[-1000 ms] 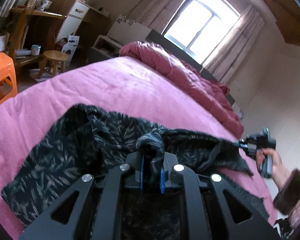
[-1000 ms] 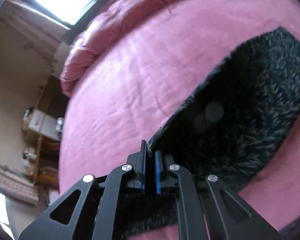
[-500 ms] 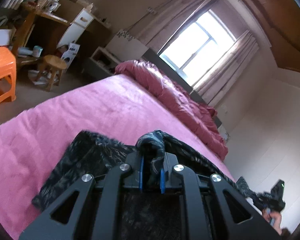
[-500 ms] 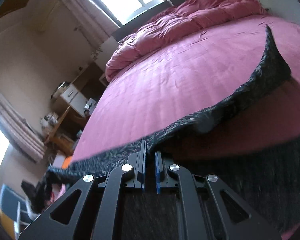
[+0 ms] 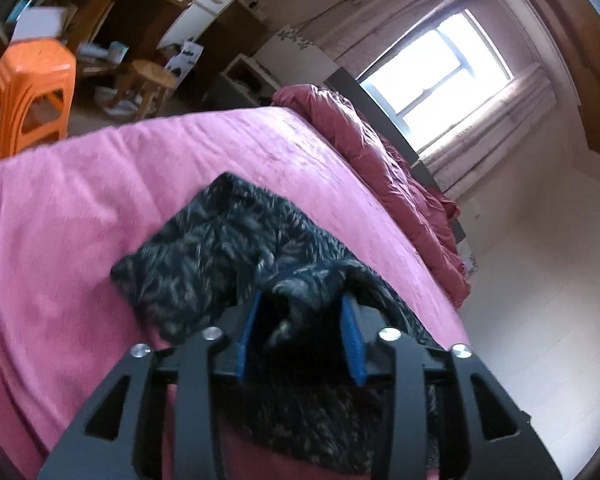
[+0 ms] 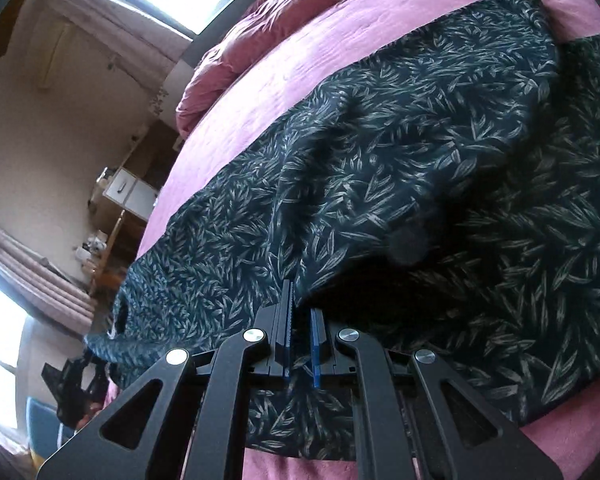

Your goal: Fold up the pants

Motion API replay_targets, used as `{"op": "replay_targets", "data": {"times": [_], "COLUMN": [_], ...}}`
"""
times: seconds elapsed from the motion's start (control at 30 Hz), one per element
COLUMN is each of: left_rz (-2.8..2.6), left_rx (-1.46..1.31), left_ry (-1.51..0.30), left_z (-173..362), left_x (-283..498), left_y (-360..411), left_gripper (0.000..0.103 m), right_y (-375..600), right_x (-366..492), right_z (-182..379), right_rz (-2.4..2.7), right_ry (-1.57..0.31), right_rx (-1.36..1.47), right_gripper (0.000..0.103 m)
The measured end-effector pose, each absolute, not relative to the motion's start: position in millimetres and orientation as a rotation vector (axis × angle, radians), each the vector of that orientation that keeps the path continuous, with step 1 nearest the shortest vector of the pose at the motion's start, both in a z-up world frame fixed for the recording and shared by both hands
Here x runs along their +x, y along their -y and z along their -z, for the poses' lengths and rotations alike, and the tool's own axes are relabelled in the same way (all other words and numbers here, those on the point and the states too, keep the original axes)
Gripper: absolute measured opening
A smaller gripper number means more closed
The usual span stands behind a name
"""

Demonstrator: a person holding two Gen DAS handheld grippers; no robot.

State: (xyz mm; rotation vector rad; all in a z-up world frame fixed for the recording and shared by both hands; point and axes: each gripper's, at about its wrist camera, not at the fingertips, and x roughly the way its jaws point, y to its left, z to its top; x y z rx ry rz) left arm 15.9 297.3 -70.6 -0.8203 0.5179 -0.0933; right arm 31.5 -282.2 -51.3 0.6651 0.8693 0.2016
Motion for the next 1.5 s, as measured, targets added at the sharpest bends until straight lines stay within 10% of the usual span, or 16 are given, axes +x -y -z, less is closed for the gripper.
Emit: {"op": "replay_targets", "data": {"times": [0.37,0.57,0.83,1.0,1.33,1.5], "left_rz": [0.23,0.207,0.117,0.069,0.161,0.036], "left_rx": [-0.925,-0.919,-1.063,-1.002,-0.828,-0.864], "left_ry": [-0.546,-0.604,-0.701,-0.746,-0.52,-0.729], "left_z": [74,69,67,60,-26,49], "left_x": [-8,-1,11,33,33,14], "left_y": [-284,-276,-278,-284,-302,-313], "left_gripper": [0.087,0.092,0.072,0.015,0.01,0.01], "right_y": [274,280,291,294,284,266], "right_x": [38,40,48,55,5,3], "right_z": [52,55,52,53,-20,34], "right_rz": [-0.204,-0.201,-0.176,-0.162,-0.323,-0.276], "right_ry": [-0.874,-0.876,-0.863,-0.875,-0.614,-0.859], "right_rx": [0.665,0.673,0.693,0.683,0.585,0.549], "right_gripper": [0.006,0.006,0.006,0.006,0.004,0.004]}}
